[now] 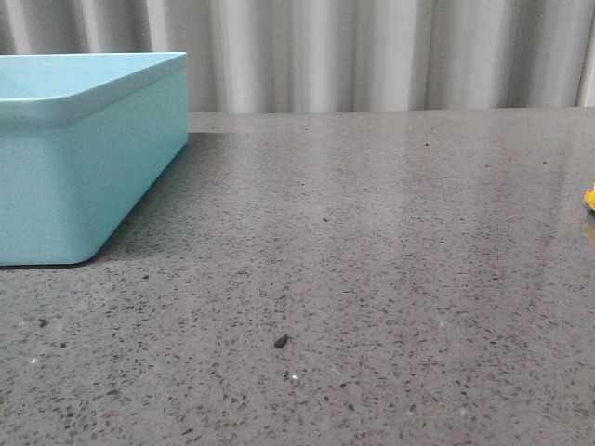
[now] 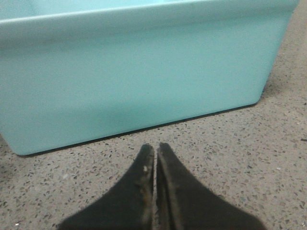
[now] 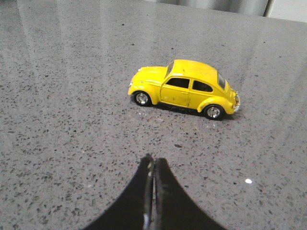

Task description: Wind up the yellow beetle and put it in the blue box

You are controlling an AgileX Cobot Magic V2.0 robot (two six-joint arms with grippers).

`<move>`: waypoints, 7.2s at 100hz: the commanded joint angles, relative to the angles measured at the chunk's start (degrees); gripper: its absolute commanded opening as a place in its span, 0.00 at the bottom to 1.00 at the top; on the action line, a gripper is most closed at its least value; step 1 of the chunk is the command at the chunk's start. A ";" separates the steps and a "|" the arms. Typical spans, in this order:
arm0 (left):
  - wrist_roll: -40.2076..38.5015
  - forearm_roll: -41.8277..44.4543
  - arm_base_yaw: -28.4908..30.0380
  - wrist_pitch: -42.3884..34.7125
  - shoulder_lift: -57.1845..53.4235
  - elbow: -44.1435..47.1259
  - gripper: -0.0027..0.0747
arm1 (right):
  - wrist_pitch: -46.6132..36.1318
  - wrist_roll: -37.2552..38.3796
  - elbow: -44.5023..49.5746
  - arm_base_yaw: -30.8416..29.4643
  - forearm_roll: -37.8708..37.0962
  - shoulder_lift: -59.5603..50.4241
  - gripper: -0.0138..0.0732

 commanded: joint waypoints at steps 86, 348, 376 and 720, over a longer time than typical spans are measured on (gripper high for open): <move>-0.28 -1.09 -0.55 -3.46 -1.78 1.62 0.01 | -2.52 -0.41 1.45 -0.21 0.04 0.49 0.10; -0.28 -10.37 -0.55 -0.63 23.42 -25.90 0.01 | 16.56 0.50 -37.46 -0.21 8.36 18.62 0.10; -0.27 -10.37 -4.52 0.03 25.29 -28.13 0.01 | 41.87 0.50 -54.67 -0.21 5.20 38.39 0.10; -0.17 -9.58 -5.59 5.03 25.29 -28.13 0.01 | 37.98 2.01 -66.22 -5.44 1.31 82.71 0.10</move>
